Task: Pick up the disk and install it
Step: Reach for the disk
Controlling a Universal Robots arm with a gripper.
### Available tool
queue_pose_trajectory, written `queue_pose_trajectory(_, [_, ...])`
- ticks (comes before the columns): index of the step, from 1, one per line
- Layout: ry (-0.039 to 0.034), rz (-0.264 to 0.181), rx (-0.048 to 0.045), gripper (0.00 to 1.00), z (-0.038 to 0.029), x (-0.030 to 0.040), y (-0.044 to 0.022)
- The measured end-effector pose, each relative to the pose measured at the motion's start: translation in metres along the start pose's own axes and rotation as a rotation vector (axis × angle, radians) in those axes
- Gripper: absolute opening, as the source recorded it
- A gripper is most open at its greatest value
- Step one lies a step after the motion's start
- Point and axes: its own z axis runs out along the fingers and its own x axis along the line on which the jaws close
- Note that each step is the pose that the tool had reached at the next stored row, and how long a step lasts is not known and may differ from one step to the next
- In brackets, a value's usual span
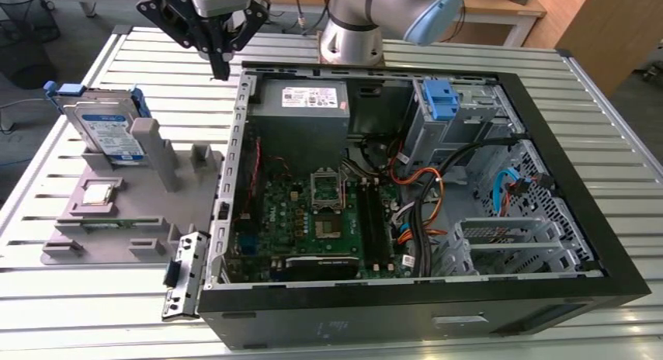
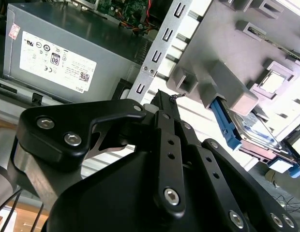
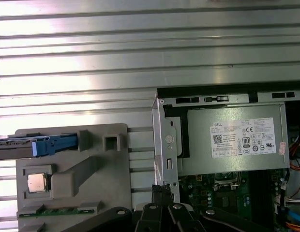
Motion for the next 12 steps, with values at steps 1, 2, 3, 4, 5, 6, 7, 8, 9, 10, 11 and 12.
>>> queue_pose_trajectory(1, [0.0001, 0.0, 0.0001, 0.1, 0.0, 0.0004, 0.0])
queue_pose_trajectory(2, [0.0001, 0.0, 0.0001, 0.1, 0.0, 0.0005, 0.0])
queue_pose_trajectory(3, [0.0, 0.0, 0.0, 0.1, 0.0, 0.0006, 0.0])
queue_pose_trajectory(4, [0.0, 0.0, 0.0, 0.1, 0.0, 0.0007, 0.0])
queue_pose_trajectory(5, [0.0, 0.0, 0.0, 0.1, 0.0, 0.0007, -0.0001])
queue_pose_trajectory(6, [0.0, 0.0, 0.0, 0.1, 0.0, 0.0009, -0.0001])
queue_pose_trajectory(7, [0.0, 0.0, 0.0001, 0.1, -0.0001, 0.0011, -0.0001])
queue_pose_trajectory(8, [0.0, 0.0, 0.0, 0.1, -0.0001, 0.0015, -0.0001])
queue_pose_trajectory(9, [0.0, 0.0, 0.0, 0.1, -0.0001, 0.0018, -0.0001])
queue_pose_trajectory(10, [0.0, 0.0, 0.0, 0.1, -0.0001, 0.0022, -0.0001])
queue_pose_trajectory(11, [0.0001, 0.0, 0.0001, 0.1, -0.0001, 0.0028, -0.0002])
queue_pose_trajectory(12, [0.0, 0.0, 0.0, 0.1, -0.0001, 0.0034, -0.0003])
